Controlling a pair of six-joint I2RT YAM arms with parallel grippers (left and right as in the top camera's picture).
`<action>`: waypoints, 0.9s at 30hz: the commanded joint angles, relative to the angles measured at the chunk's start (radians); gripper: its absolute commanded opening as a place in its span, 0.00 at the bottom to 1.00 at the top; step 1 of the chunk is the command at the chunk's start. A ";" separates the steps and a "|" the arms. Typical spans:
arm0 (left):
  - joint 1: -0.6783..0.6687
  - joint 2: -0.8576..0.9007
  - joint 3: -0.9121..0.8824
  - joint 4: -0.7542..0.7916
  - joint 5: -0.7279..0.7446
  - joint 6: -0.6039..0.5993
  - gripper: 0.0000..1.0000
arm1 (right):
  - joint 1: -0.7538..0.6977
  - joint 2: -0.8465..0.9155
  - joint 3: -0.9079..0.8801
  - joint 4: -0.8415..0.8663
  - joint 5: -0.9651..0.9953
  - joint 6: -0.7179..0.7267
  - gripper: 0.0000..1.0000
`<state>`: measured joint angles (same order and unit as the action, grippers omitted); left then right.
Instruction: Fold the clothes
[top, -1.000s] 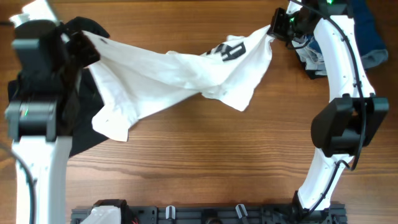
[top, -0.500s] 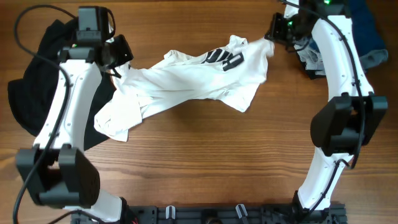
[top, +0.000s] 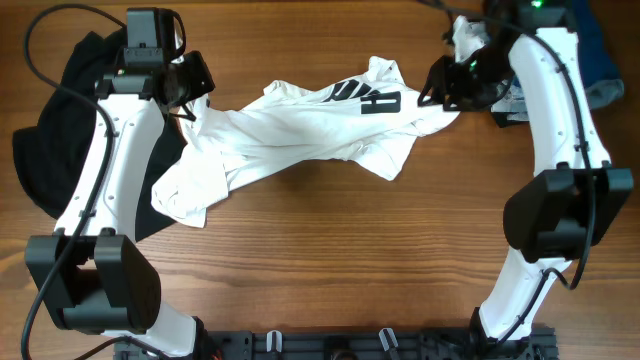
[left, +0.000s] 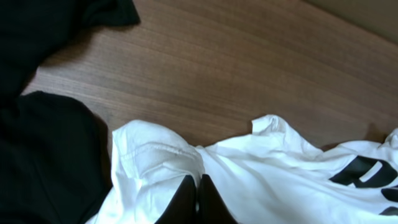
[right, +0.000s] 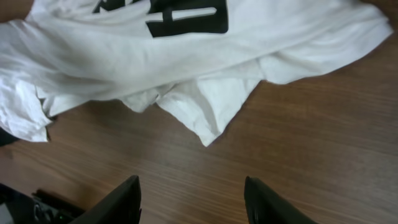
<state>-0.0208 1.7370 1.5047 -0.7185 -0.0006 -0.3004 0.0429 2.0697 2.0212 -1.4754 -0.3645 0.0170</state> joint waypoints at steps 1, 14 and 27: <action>0.014 -0.013 0.005 0.011 0.011 0.008 0.04 | 0.047 -0.010 -0.122 0.045 0.052 0.039 0.54; 0.014 -0.013 0.005 0.013 0.011 0.008 0.04 | 0.218 -0.010 -0.458 0.388 0.250 0.275 0.56; 0.014 -0.013 0.005 0.019 0.012 0.008 0.04 | 0.282 -0.009 -0.636 0.561 0.357 0.428 0.68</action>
<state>-0.0109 1.7370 1.5047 -0.7059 -0.0006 -0.3004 0.3248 2.0678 1.4063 -0.9417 -0.0399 0.4053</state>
